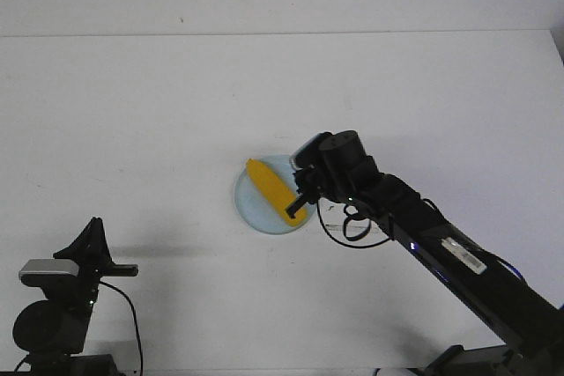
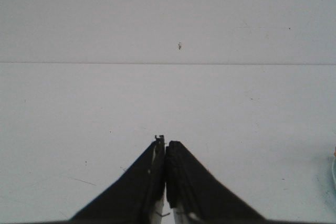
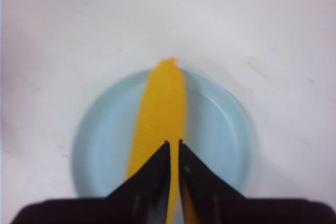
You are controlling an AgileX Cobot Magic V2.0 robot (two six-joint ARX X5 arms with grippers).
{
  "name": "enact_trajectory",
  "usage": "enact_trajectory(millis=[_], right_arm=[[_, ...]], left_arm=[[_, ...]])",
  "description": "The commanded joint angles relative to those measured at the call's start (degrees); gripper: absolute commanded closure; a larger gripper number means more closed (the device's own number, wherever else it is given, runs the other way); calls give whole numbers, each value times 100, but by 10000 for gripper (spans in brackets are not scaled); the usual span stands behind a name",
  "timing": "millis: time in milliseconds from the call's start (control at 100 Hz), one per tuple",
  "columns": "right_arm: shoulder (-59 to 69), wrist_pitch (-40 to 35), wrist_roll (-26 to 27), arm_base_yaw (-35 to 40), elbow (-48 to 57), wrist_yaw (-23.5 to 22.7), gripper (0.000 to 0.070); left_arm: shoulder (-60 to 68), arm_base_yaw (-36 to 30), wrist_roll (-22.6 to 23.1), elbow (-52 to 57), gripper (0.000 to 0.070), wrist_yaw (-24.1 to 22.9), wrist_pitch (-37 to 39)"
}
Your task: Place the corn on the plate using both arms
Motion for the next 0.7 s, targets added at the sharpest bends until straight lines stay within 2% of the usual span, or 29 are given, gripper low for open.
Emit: enact_trajectory(millis=[0, 170, 570, 690], right_arm=[[-321, 439, 7, -125, -369, -15, 684], [-1375, 1296, 306, -776, -1572, 22, 684], [-3427, 1862, 302, -2474, -3386, 66, 685], [-3956, 2258, 308, -2951, -3969, 59, 685]], left_arm=[[-7, 9, 31, 15, 698, -15, 79], [-7, 9, 31, 15, 699, -15, 77], [-7, 9, 31, 15, 698, -15, 79], [-7, 9, 31, 15, 698, -13, 79]])
